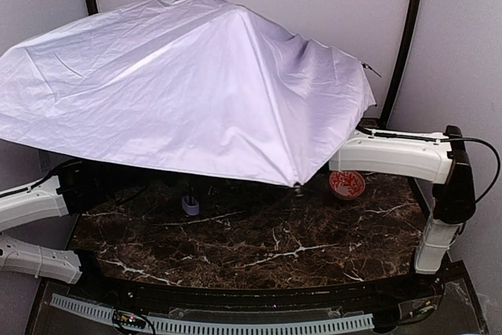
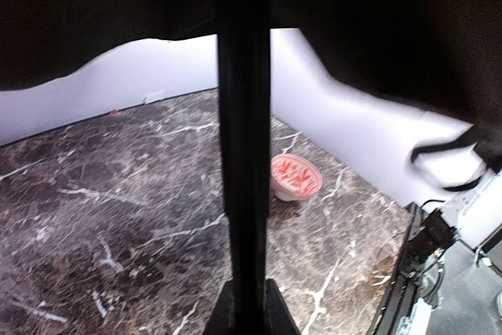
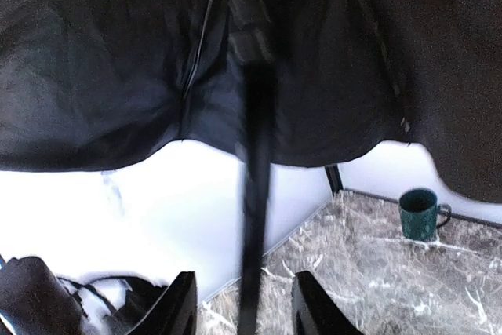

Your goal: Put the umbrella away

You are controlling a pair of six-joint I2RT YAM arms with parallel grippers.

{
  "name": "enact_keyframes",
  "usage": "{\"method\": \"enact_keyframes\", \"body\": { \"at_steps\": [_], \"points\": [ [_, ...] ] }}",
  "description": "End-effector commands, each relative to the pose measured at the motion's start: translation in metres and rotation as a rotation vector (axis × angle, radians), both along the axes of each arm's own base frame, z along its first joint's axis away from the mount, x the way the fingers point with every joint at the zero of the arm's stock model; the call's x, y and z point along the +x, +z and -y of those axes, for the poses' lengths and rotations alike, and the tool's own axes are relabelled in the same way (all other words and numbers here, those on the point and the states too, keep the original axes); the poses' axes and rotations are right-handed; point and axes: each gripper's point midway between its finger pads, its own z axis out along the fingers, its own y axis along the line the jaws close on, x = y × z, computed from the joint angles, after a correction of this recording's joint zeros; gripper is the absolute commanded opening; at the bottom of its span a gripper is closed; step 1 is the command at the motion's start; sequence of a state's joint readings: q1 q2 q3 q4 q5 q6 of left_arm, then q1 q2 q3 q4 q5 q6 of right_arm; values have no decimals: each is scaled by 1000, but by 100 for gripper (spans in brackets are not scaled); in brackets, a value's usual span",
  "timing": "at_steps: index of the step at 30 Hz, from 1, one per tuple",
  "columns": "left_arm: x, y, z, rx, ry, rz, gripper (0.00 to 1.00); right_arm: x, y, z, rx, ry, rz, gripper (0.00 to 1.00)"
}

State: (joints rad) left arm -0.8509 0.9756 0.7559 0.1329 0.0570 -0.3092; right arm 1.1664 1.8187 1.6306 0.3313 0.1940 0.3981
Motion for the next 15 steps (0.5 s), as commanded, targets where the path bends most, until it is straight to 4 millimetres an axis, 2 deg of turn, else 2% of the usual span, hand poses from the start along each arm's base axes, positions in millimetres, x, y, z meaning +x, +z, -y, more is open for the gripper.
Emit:
{"method": "enact_keyframes", "body": {
  "at_steps": [1,2,3,9,11,13,14,15],
  "points": [
    [3,22,-8,-3,32,79,0,14,10,-4,-3,-60,17,29],
    [3,21,-9,0,35,78,0,16,9,-6,-16,-70,13,22],
    [3,21,-9,3,34,81,0,18,9,-7,-22,-77,9,19],
    [-1,23,-10,16,17,105,0,24,13,-9,-28,-94,-6,11],
    [-3,23,-9,20,4,111,0,22,16,-11,-24,-73,-5,3],
    [-8,24,-6,20,-30,120,0,19,23,-12,-8,-38,-7,0],
    [-11,26,-4,14,-53,125,4,16,27,-12,8,-13,-8,0],
    [-14,29,-3,-1,-69,130,16,12,32,-12,31,15,-11,0]
  ]
}}
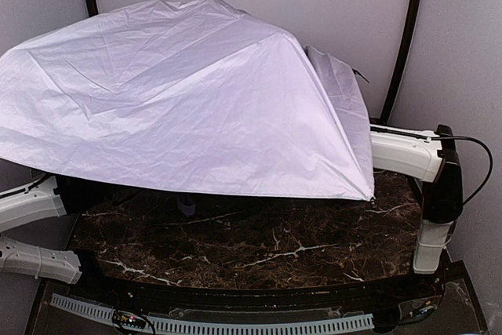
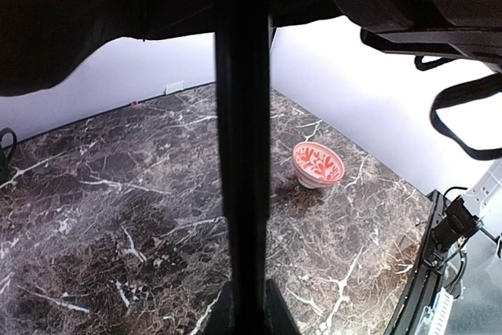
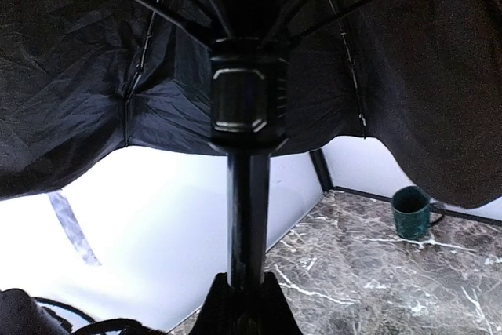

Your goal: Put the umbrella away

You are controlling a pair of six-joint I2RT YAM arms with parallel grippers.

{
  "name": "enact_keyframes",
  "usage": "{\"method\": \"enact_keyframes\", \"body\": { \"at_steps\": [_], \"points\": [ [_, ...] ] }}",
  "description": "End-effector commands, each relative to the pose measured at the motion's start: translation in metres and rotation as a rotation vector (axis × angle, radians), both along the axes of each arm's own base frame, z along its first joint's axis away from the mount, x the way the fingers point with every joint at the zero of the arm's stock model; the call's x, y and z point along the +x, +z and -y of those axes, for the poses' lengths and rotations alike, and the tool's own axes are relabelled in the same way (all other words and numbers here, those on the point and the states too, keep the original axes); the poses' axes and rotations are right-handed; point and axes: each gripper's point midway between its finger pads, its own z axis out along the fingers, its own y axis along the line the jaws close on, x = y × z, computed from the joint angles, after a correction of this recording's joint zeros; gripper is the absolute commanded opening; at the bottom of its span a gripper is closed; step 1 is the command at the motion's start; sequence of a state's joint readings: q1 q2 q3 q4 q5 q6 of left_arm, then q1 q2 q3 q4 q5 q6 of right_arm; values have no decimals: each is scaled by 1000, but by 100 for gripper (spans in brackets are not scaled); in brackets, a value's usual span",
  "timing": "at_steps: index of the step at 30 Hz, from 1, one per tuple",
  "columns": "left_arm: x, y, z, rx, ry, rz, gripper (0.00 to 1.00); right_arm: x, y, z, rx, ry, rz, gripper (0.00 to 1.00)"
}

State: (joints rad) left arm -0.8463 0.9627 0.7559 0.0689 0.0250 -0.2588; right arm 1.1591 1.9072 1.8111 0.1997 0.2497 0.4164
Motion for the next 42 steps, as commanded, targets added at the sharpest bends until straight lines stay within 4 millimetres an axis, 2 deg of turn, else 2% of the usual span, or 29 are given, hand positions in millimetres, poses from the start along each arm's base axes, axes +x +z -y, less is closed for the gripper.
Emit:
{"method": "enact_keyframes", "body": {
  "at_steps": [1,2,4,7,10,16,18,19,22,23,25,27,28,33,38,42],
  "points": [
    [-20,43,5,-96,-110,120,29,-10,32,1,83,99,24,0],
    [-22,44,5,-117,-115,119,38,-14,39,3,110,127,23,0],
    [-26,46,0,-159,-113,131,47,-22,54,5,158,184,28,0],
    [-23,29,1,-146,-97,86,49,-40,74,5,207,301,56,0],
    [-27,25,7,-164,-136,42,41,-59,85,6,247,425,72,0],
    [-44,41,12,-256,-227,58,19,-74,89,10,252,531,93,0],
    [-48,44,13,-270,-251,59,3,-72,87,9,245,527,92,0],
    [-49,44,14,-275,-255,54,0,-70,86,9,241,517,88,0],
    [-46,45,15,-300,-245,29,0,-52,84,12,242,411,67,2],
    [-45,44,16,-305,-240,18,0,-44,84,14,242,348,73,9],
    [-42,42,17,-311,-232,6,0,-39,90,17,233,266,121,20],
    [-40,42,18,-319,-222,-4,0,-36,95,19,213,172,180,36],
    [-40,42,18,-320,-224,-4,0,-34,98,20,211,132,201,39],
    [-40,44,18,-315,-227,15,0,-15,103,33,253,-6,196,46],
    [-41,47,19,-315,-238,32,0,3,96,31,231,-60,149,51],
    [-42,46,20,-308,-245,29,0,0,100,25,244,2,157,52]
  ]
}}
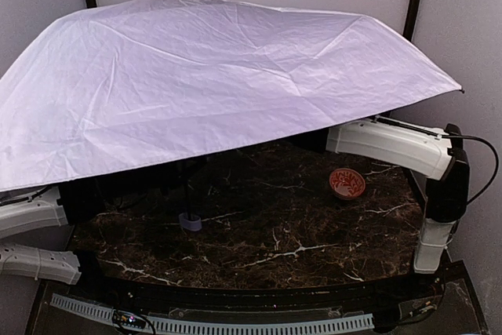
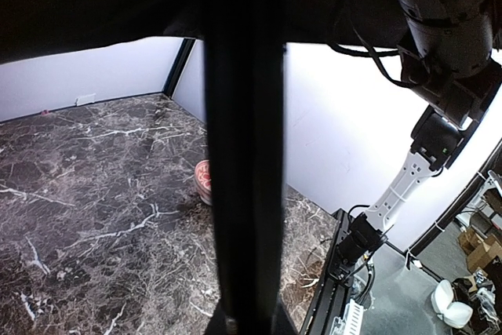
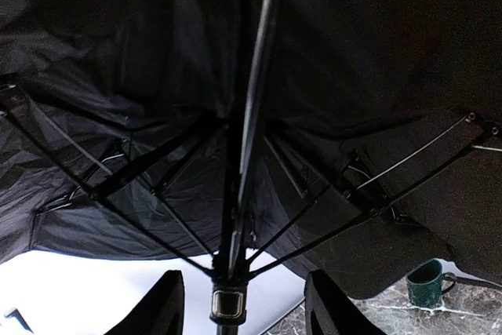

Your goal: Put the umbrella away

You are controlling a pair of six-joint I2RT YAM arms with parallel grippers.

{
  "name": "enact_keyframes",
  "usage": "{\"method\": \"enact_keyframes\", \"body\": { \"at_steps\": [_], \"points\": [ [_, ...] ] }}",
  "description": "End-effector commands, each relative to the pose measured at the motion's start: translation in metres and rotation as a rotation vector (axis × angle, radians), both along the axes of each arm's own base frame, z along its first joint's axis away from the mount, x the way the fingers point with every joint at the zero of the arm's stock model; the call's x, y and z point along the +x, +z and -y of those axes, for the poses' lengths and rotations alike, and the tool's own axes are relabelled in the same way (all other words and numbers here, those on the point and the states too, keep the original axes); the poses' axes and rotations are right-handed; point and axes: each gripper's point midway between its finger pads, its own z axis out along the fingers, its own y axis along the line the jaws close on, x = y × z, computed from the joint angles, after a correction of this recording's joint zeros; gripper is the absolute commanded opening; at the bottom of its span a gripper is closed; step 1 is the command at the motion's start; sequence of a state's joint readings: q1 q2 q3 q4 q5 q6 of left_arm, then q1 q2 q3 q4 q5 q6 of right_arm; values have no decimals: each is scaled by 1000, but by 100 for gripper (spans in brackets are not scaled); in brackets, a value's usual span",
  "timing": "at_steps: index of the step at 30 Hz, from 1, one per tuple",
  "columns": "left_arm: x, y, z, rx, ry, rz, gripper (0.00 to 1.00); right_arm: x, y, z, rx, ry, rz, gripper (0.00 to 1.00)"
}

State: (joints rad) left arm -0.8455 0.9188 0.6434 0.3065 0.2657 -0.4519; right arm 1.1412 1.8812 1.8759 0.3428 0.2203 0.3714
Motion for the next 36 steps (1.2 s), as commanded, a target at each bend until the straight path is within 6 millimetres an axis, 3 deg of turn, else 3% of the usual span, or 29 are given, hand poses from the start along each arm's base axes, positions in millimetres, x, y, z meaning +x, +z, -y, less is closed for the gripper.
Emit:
{"method": "enact_keyframes", "body": {
  "at_steps": [1,10,17,24,28,31,36],
  "points": [
    [-6,28,0,-66,-23,102,0,3,22,2,58,10,27,51],
    [-4,32,-1,-71,-8,111,0,-7,1,-13,11,98,19,60],
    [-4,33,0,-69,-15,116,0,-5,0,-10,0,72,24,45],
    [-5,28,0,-59,-24,111,0,0,5,-10,-8,45,31,47],
    [-7,30,1,-61,-32,116,0,5,0,-14,-29,30,20,39],
    [-7,30,1,-49,-30,124,0,7,-2,-14,-32,25,18,22],
    [1,33,-5,-26,26,149,0,12,-20,-16,-87,12,-15,9]
  ]
}}
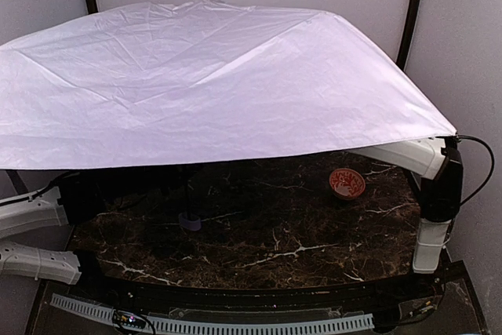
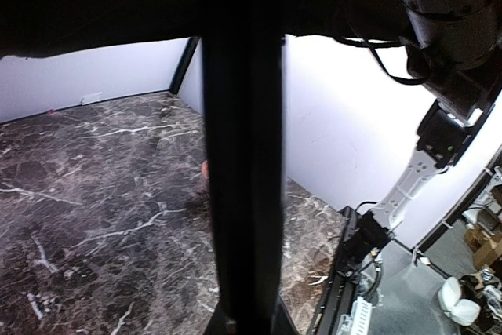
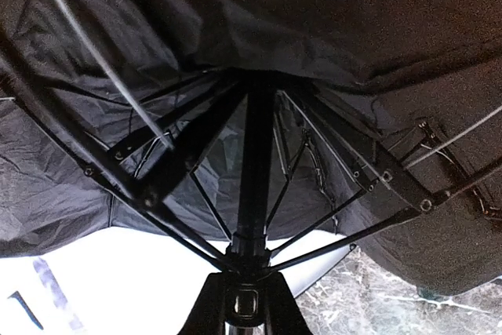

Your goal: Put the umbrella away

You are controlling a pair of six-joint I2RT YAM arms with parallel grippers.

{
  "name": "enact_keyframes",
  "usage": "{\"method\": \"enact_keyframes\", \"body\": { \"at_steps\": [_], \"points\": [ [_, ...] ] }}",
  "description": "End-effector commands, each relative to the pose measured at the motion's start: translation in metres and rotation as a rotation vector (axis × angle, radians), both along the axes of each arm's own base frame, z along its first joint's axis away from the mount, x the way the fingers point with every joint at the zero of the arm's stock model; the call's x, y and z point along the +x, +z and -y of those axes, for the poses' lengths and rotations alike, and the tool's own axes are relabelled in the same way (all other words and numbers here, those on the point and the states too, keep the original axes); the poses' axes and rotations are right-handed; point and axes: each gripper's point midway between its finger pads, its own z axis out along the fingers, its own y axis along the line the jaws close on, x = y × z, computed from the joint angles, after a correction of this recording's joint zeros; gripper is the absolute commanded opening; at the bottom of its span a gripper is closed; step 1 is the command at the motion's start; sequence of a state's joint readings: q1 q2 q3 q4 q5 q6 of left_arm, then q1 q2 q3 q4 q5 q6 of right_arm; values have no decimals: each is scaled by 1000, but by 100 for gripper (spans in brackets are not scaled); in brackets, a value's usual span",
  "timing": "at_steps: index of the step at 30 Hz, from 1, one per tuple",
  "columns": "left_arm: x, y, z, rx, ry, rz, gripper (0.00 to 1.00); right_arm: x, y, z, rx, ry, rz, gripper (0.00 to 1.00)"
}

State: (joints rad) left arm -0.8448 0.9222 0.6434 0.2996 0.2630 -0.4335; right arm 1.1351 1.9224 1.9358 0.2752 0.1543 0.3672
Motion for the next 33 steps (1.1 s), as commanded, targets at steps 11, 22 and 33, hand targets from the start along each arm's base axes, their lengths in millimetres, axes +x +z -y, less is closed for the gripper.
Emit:
{"method": "enact_keyframes", "body": {
  "at_steps": [11,22,33],
  "points": [
    [16,59,-14,24,128,264,0,2,-68,-17,-157,12,-89,10],
    [15,100,-21,-77,165,370,0,-32,-131,-26,-277,143,-158,10],
    [18,95,-23,-72,190,399,0,-54,-186,-28,-345,180,-248,10]
  ]
}}
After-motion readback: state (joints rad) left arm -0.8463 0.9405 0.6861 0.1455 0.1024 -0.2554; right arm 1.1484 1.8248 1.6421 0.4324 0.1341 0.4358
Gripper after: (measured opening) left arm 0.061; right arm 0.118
